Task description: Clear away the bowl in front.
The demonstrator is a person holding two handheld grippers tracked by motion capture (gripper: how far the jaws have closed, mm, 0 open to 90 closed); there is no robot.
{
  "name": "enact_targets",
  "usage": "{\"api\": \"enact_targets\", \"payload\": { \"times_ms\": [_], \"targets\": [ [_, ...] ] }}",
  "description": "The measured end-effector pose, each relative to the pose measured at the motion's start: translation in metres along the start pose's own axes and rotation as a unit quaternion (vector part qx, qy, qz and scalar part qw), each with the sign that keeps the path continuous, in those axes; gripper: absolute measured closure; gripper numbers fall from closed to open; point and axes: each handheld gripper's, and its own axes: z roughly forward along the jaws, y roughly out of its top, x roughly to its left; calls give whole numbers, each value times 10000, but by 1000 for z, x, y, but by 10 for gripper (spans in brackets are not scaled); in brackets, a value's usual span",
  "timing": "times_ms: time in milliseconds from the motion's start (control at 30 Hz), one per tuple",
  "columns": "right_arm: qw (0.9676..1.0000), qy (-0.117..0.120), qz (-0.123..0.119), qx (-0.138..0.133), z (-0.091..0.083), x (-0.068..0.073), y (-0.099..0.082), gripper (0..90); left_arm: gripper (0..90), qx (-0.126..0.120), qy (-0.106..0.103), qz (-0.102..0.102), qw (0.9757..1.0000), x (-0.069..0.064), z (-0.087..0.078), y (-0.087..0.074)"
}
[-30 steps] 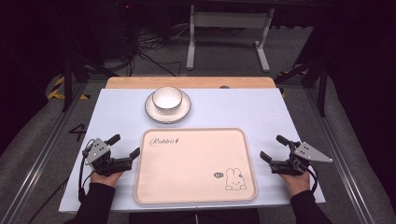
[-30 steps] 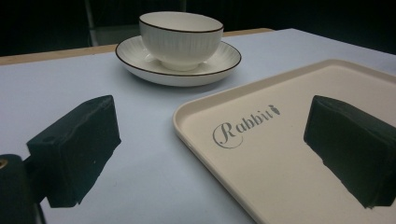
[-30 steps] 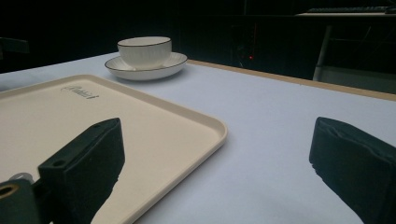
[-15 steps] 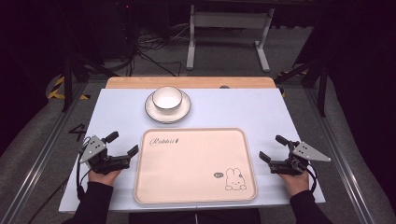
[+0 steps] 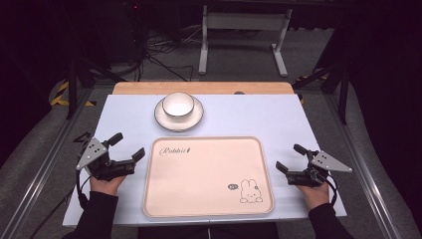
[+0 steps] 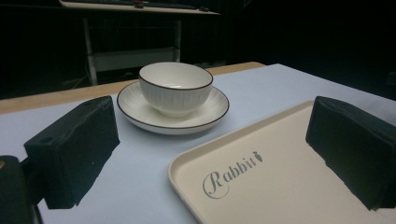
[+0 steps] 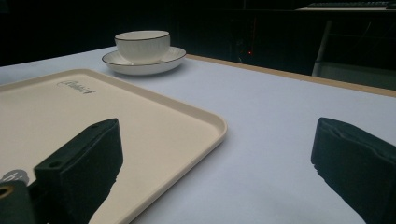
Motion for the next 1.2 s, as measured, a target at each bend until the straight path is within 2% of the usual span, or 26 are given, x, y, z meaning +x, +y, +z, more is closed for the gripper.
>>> {"api": "enact_targets", "payload": {
  "times_ms": [133, 400, 600, 800, 933, 1000, 1200],
  "targets": [
    [10000, -8, -23, 18, 0, 0, 0, 25, 34, -57, -43, 116, 9999, -4, 2, 9],
    [10000, -32, -22, 16, 0, 0, 0, 25, 38, -27, 11, 36, 10000, -2, 5, 20],
    [10000, -30, -9, 17, 0, 1, 0, 22, 42, -27, -61, 49, 10000, -1, 9, 28],
    [10000, -24, -17, 39, 1, 0, 0, 22, 42, 24, -162, 55, 9999, -1, 23, 37],
    [10000, -39, 9, 32, 1, 0, 0, 20, 42, -36, -232, -59, 9997, 3, 32, 41],
    [10000, -46, 13, 28, 1, 0, 0, 20, 42, 9, -262, -104, 9996, 4, 38, 41],
    [10000, -55, 41, 17, 0, 0, 0, 18, 43, 167, -267, -24, 9995, 5, 54, 44]
  ]
}}
